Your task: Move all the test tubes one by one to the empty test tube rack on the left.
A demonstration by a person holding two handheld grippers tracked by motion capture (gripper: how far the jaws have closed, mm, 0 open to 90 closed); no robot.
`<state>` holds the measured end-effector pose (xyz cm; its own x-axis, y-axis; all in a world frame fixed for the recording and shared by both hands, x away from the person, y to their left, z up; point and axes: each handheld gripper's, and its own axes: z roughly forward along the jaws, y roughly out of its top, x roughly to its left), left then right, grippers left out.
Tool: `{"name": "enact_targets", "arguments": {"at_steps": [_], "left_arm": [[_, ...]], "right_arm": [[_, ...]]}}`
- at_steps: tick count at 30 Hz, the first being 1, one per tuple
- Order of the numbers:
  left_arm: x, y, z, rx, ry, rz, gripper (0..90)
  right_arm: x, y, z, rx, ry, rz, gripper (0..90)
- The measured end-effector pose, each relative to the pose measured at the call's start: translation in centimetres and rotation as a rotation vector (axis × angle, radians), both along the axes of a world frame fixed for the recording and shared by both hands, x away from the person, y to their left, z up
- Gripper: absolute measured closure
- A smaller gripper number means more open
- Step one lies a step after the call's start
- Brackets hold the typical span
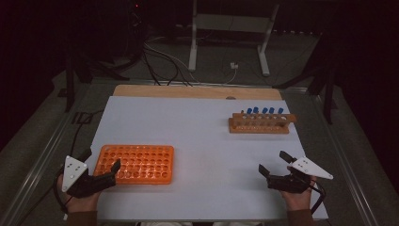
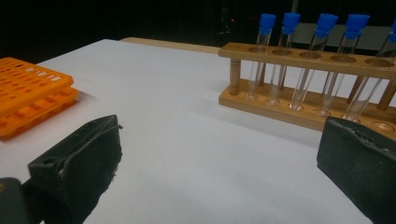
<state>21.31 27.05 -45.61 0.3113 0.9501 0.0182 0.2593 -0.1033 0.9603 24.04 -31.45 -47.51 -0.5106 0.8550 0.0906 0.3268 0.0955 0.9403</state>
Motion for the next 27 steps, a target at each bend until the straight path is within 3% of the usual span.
{"name": "enact_targets", "arguments": {"at_steps": [12,14,20,24,27], "left_arm": [[-0.1,-0.1,0.0,-0.027,0.002,-0.017,0.1],[-0.1,-0.3,0.0,-0.025,0.002,-0.023,0.1],[0.0,-0.3,-0.1,-0.031,0.006,-0.023,0.1],[0.0,-0.3,-0.2,-0.03,0.007,-0.023,0.1],[-0.1,-0.4,-0.2,-0.03,-0.005,-0.007,0.1]], "right_arm": [[0.3,-0.2,0.4,0.017,0.009,-0.024,0.0],[0.4,-0.1,0.7,0.002,0.007,-0.025,0.0],[1.2,-0.1,2.3,-0.025,-0.021,-0.029,0.0],[2.3,-0.8,3.5,0.015,-0.032,-0.043,0.0],[3.2,-1.1,4.4,0.004,-0.036,-0.055,0.0]]}}
